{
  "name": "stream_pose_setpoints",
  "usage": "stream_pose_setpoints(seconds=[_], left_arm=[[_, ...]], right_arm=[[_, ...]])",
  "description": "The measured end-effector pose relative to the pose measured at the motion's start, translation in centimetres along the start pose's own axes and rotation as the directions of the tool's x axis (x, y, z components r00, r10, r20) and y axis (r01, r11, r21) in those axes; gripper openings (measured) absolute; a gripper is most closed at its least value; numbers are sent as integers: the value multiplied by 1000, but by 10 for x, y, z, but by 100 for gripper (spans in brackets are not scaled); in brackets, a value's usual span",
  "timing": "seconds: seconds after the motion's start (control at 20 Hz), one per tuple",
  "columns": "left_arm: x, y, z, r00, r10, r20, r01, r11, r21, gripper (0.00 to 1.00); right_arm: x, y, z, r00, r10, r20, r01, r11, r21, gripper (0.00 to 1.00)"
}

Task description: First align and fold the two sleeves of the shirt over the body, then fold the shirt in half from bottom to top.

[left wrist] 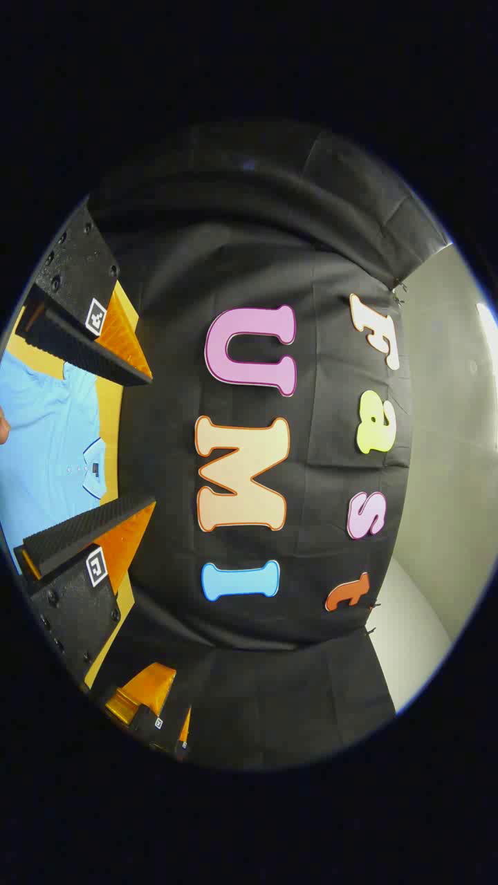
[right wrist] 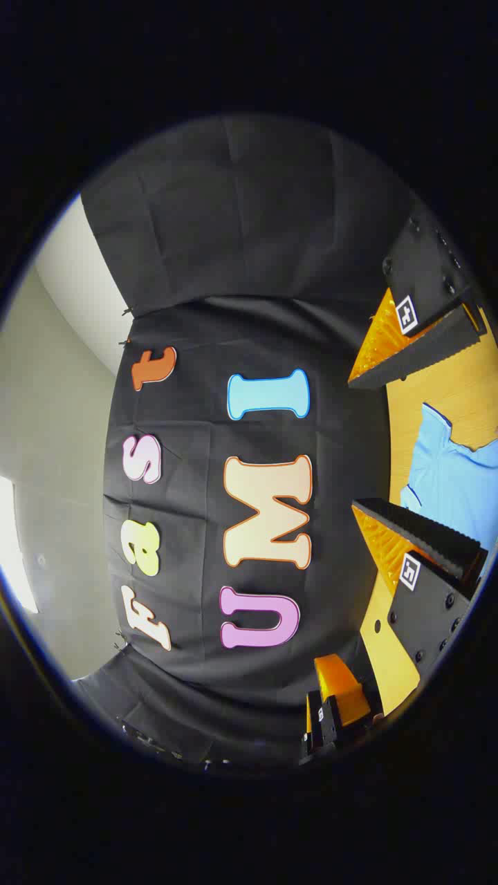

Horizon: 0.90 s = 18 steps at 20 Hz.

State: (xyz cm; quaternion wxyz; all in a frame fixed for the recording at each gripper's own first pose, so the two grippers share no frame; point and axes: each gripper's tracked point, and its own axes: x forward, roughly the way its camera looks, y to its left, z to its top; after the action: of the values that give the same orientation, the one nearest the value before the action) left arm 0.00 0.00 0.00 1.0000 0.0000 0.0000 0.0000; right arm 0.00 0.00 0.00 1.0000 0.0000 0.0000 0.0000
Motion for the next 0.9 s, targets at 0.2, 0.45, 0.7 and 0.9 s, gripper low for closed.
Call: stream_pose_setpoints(seconds=[0.2,0.45,0.7,0.9], left_arm=[[3,8,2,1000,6,6,-6,1000,10,94],[8,17,1,1000,13,3,-13,1000,12,94],[10,21,0,1000,13,7,-13,1000,15,94],[12,21,-3,1000,10,3,-10,1000,7,94]], right_arm=[[1,5,2,1000,6,12,-6,1000,-3,99],[5,10,-4,1000,7,-5,-7,1000,-1,98],[7,14,-7,1000,13,-6,-13,1000,-6,98],[13,17,-14,1000,23,-21,-23,1000,-3,98]])
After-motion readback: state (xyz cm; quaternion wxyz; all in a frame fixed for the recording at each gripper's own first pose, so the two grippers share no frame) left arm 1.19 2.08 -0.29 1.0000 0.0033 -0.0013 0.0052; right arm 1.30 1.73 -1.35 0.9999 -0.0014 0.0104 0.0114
